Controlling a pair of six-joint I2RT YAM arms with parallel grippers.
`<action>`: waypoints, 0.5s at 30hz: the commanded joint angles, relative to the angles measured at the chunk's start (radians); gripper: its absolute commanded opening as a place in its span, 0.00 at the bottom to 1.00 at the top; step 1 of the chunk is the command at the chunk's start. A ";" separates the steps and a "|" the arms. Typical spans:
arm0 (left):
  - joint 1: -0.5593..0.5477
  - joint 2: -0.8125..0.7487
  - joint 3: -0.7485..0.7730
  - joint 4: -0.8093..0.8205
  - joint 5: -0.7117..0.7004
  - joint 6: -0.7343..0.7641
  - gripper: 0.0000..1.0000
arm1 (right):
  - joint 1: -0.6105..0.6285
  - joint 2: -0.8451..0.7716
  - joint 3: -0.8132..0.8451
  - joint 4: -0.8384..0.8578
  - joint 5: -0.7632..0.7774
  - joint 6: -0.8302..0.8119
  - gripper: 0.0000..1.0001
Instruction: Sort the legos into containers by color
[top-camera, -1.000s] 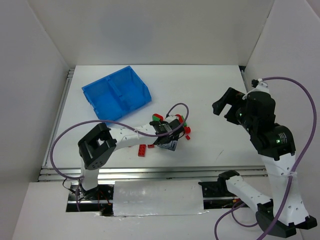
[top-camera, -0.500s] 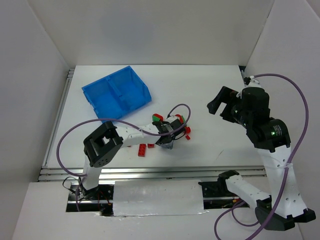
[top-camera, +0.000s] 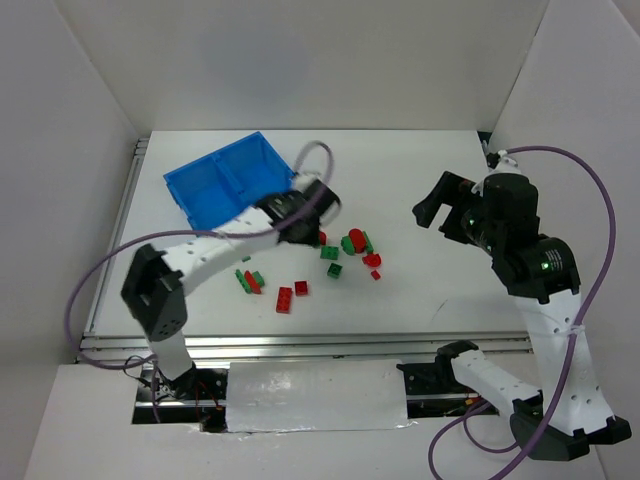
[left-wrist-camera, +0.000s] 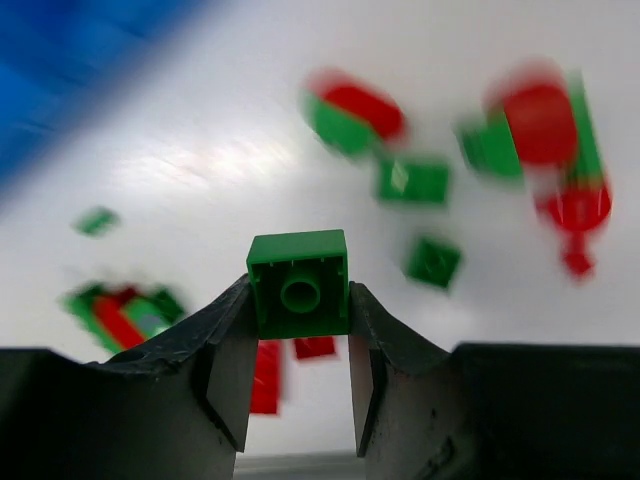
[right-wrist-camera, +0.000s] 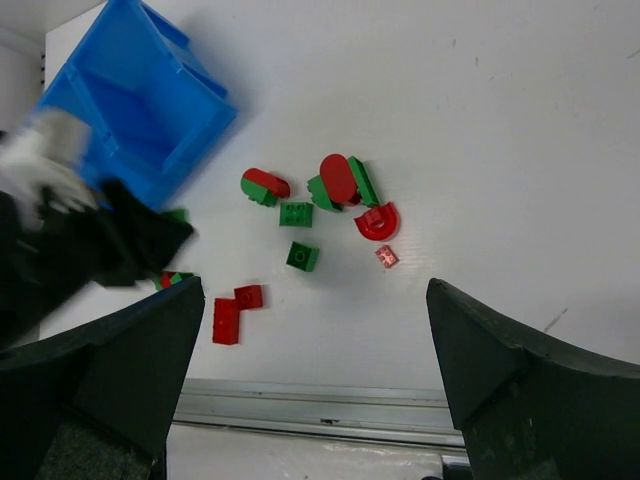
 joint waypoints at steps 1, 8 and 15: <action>0.247 -0.142 0.073 -0.144 -0.119 0.000 0.00 | -0.003 0.012 -0.024 0.068 -0.028 -0.015 1.00; 0.632 -0.102 0.145 -0.041 -0.009 0.089 0.06 | -0.003 0.044 -0.053 0.109 -0.121 -0.024 1.00; 0.743 0.120 0.332 -0.028 0.017 0.096 0.32 | -0.003 0.071 -0.042 0.109 -0.183 -0.040 1.00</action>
